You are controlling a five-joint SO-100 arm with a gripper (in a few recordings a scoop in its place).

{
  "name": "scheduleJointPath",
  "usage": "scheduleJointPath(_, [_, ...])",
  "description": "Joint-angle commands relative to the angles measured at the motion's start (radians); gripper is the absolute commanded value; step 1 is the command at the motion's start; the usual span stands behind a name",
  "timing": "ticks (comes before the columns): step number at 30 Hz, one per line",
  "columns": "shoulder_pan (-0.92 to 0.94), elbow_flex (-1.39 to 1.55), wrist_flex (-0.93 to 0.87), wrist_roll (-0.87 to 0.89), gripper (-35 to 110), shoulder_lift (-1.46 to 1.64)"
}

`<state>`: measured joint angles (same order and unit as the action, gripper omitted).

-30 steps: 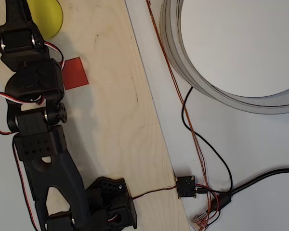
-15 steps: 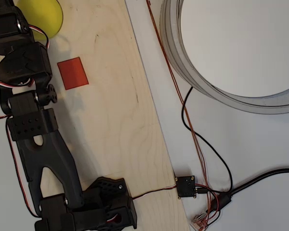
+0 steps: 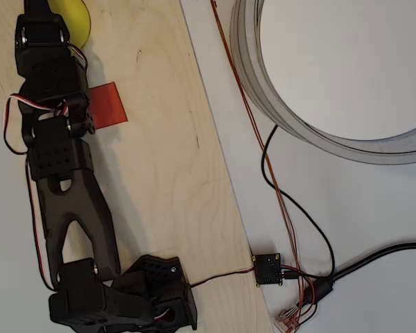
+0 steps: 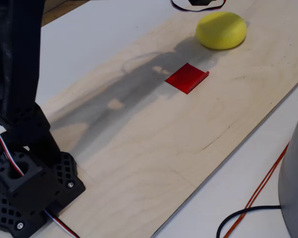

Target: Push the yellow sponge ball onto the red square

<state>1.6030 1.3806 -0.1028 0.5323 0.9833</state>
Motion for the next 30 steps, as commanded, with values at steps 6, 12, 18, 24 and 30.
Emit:
scheduleJointPath(6, [0.005,0.173,0.003,0.13,20,0.094])
scheduleJointPath(12, [0.0,0.256,-0.034,0.164,20,0.167])
scheduleJointPath(18, [0.005,0.301,-0.152,0.19,20,0.256])
scheduleJointPath(24, [0.014,0.276,-0.278,0.186,20,0.304])
scheduleJointPath(30, [0.008,0.169,-0.279,-0.114,20,0.351])
